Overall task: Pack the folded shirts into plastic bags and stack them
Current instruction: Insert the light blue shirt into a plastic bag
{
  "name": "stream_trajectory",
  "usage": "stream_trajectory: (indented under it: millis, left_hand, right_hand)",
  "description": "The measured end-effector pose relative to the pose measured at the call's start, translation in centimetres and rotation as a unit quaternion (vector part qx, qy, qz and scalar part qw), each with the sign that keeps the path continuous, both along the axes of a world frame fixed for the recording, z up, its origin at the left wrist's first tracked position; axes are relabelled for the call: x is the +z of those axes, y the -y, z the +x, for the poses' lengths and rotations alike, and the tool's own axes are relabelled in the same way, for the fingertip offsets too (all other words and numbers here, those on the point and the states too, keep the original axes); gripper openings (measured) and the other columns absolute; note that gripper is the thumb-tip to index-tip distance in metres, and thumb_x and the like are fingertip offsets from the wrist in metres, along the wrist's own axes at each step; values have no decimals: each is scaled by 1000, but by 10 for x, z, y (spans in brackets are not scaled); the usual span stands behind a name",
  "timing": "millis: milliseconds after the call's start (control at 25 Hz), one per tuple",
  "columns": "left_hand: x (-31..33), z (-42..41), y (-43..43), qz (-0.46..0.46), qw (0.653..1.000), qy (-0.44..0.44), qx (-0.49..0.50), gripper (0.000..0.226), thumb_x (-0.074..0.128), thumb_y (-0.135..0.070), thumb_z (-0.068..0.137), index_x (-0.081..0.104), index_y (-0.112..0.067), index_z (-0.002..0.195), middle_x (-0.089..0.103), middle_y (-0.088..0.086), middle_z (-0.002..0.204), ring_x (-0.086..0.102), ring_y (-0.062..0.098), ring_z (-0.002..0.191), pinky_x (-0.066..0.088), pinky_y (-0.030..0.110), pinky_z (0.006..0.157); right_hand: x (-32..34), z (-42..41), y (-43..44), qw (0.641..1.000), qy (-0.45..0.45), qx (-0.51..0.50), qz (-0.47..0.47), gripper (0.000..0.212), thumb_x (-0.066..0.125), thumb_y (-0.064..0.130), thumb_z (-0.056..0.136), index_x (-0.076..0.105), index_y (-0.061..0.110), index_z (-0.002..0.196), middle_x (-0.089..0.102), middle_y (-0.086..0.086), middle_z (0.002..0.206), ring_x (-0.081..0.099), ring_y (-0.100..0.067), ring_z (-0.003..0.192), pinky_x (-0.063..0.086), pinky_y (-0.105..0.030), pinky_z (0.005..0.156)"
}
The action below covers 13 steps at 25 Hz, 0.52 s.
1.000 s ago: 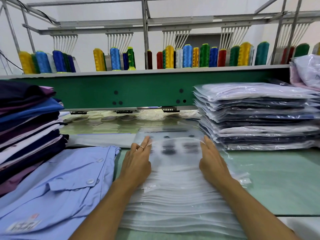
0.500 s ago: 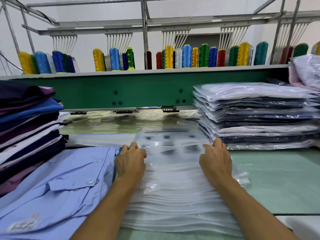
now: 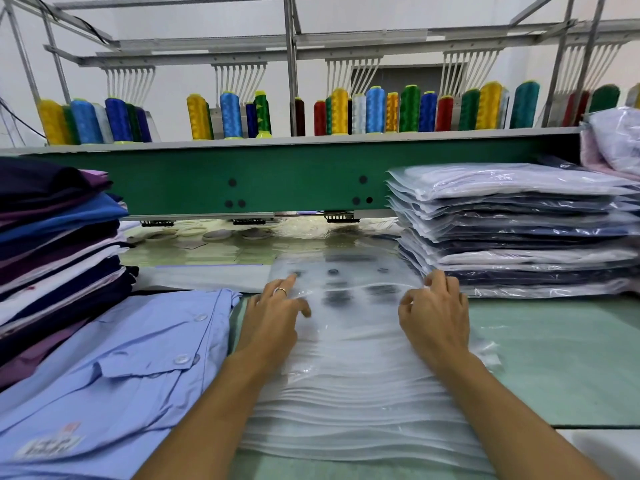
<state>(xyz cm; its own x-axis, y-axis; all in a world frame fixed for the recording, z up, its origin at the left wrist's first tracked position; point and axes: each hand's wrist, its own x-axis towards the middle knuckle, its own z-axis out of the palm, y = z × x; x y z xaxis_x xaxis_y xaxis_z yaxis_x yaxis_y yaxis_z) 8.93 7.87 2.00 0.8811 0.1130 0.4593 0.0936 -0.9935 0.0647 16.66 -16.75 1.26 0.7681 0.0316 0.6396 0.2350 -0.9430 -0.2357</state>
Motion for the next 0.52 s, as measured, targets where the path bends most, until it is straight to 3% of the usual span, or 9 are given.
stream_trajectory:
  millis: [120, 200, 280, 360, 400, 520]
  left_hand:
    - [2, -1, 4, -25, 989, 94, -112, 43, 51, 16, 71, 52, -24, 86, 48, -3, 149, 41, 22, 138, 46, 39, 95]
    - [3, 1, 7, -66, 974, 150, -157, 48, 48, 19, 68, 44, -24, 91, 55, -8, 129, 55, 25, 108, 53, 42, 73]
    - [0, 4, 5, -76, 974, 146, -156, 65, 52, 14, 71, 48, -31, 117, 51, -14, 133, 54, 22, 104, 54, 42, 73]
    - [-9, 9, -2, -51, 991, 41, -116, 75, 57, -1, 84, 38, -39, 146, 39, -16, 155, 44, 17, 130, 48, 39, 98]
    - [-14, 11, -7, -43, 994, -41, -94, 66, 52, -11, 94, 34, -39, 151, 32, -13, 161, 37, 17, 140, 40, 38, 108]
    - [-23, 17, -13, -64, 973, -214, -66, 47, 31, -37, 107, 32, -32, 154, 22, -3, 166, 28, 22, 149, 28, 37, 117]
  right_hand:
    - [6, -4, -3, 985, 51, 161, 42, 23, 66, -3, 78, 74, 16, 69, 67, -4, 114, 58, -28, 111, 44, -41, 91]
    - [8, -6, -8, 966, 74, 245, 44, 32, 62, -13, 72, 66, 18, 77, 68, 1, 99, 62, -28, 97, 49, -41, 80]
    - [5, -5, -10, 964, 58, 258, 34, 42, 62, -7, 76, 63, 24, 104, 67, 7, 100, 59, -22, 97, 49, -41, 80]
    - [-4, 1, -8, 971, -11, 239, -3, 52, 64, 12, 87, 56, 36, 132, 65, 13, 120, 53, -17, 111, 46, -39, 91]
    - [-9, 5, -6, 973, -58, 223, -32, 48, 60, 24, 92, 54, 40, 138, 62, 14, 131, 49, -16, 118, 43, -38, 97]
    - [-16, 14, -4, 967, -158, 179, -89, 39, 43, 44, 100, 58, 39, 136, 58, 13, 140, 44, -20, 125, 38, -40, 98]
